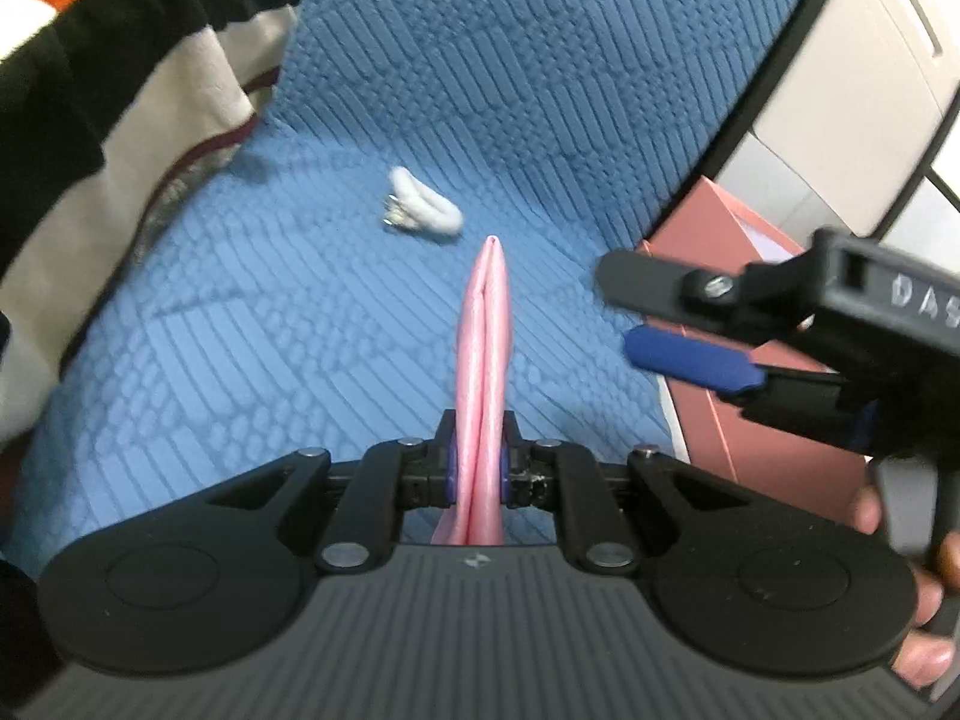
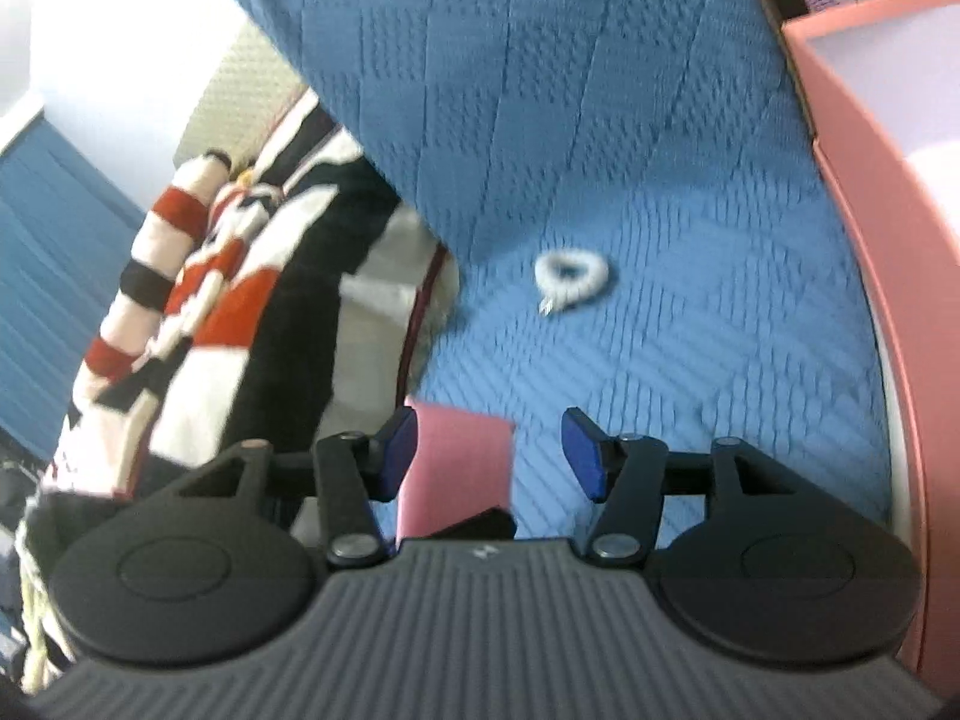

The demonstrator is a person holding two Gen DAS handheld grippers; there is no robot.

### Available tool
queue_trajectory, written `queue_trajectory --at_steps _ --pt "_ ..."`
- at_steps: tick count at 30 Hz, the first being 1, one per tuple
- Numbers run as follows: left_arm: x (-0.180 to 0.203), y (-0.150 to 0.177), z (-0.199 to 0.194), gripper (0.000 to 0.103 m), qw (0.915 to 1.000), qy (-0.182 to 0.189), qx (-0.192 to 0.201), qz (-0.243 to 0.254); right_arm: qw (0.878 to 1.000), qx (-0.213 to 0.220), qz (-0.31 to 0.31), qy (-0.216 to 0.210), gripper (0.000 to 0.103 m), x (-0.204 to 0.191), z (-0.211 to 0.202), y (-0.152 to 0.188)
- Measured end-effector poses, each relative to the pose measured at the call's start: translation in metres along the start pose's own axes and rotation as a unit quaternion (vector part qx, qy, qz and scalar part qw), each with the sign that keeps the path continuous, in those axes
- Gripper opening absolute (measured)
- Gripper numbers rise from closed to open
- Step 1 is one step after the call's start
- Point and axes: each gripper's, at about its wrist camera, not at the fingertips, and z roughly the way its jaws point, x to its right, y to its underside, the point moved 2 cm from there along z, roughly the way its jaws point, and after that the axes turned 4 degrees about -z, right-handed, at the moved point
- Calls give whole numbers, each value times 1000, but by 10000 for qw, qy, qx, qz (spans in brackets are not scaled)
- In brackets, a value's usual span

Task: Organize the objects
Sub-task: 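Move the right gripper to the white fluffy hair tie and grasp it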

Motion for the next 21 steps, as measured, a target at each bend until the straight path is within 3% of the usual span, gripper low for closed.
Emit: queue_trajectory --at_steps 4,11,16,21 --pt "-4 -9 -7 14 9999 44 119 -30 9994 102 -26 315 57 1 15 -18" --pt "-7 -16 -11 14 9998 125 159 17 9956 -93 -385 853 55 12 73 -40" --pt "-8 -17 -9 14 9998 160 103 -3 9906 -238 -626 1193 38 23 117 -56" --pt "-12 -18 -7 14 9998 206 40 -75 9865 -308 -848 1364 32 29 151 -68"
